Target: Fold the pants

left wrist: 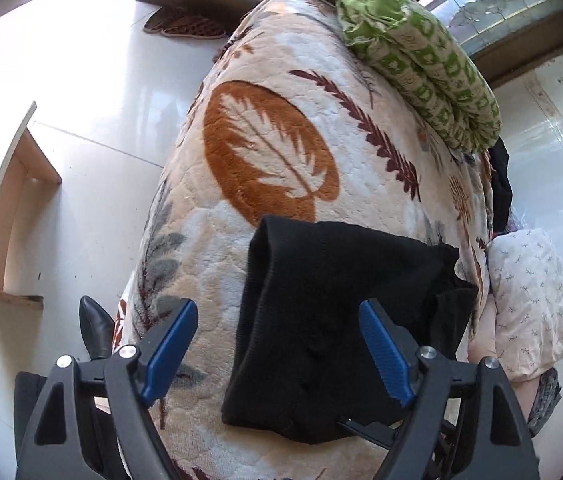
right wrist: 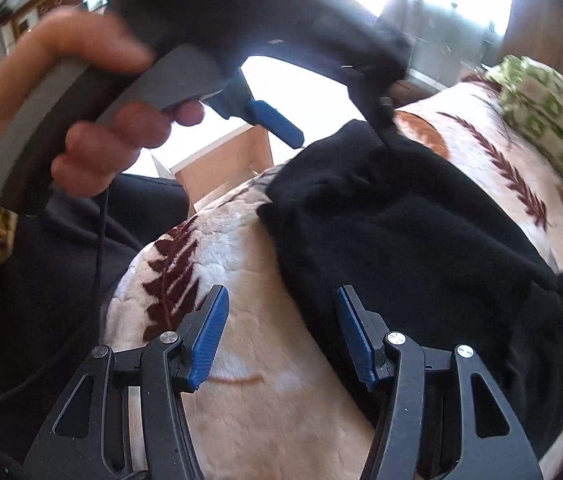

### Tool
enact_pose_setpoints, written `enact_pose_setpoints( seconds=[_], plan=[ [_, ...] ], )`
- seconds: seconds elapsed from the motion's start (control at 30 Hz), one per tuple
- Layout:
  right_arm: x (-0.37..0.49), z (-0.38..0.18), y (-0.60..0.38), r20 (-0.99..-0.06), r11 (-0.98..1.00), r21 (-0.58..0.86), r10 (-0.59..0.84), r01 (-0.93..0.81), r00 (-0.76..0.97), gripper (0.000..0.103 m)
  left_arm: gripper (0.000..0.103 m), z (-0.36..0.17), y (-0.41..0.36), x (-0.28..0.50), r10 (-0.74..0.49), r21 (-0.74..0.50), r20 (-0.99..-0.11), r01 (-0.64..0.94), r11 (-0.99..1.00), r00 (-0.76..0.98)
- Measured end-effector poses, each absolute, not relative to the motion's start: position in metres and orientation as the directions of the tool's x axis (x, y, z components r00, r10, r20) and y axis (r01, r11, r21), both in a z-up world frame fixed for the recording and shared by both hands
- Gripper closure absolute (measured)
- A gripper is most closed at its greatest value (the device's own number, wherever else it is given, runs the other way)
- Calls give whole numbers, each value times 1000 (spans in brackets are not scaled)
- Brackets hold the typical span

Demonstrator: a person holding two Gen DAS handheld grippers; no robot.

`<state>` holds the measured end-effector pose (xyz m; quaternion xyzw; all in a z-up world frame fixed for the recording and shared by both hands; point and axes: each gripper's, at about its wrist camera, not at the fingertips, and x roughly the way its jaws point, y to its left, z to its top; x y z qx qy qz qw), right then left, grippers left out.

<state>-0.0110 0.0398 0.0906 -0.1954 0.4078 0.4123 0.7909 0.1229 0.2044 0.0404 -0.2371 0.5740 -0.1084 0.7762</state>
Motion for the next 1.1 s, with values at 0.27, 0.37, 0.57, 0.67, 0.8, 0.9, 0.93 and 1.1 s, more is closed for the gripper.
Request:
enact_pose_setpoints(
  seconds=[0.27, 0.37, 0.57, 0.67, 0.8, 0.9, 0.93, 1.1],
  plan=[
    [-22, 75, 73, -754, 532, -293, 383, -795, 534, 73, 20, 32, 203, 125, -470, -520, -832, -119, 846, 294],
    [-22, 79, 68, -744, 543, -283, 395, -790, 538, 84, 20, 31, 204, 124, -461, -513, -837, -130, 848, 293],
    [-15, 108, 43, -713, 624, -139, 476, -769, 515, 90, 20, 30, 213, 121, -503, -566, -806, -161, 808, 311],
    [-13, 115, 38, -706, 645, -85, 499, -760, 503, 90, 20, 27, 211, 120, -555, -618, -773, -165, 768, 308],
    [-12, 114, 36, -703, 650, -67, 508, -757, 498, 90, 31, 23, 204, 117, -624, -685, -719, -164, 710, 305],
    [-10, 112, 36, -703, 652, -60, 510, -756, 495, 90, 58, 26, 202, 117, -623, -689, -713, -155, 708, 321],
    [-12, 111, 36, -703, 653, -56, 511, -755, 494, 90, 70, 28, 202, 117, -618, -686, -713, -150, 712, 332],
    [-5, 114, 29, -701, 673, 5, 530, -740, 478, 90, 82, 40, 202, 113, -614, -695, -691, -116, 710, 380]
  ],
)
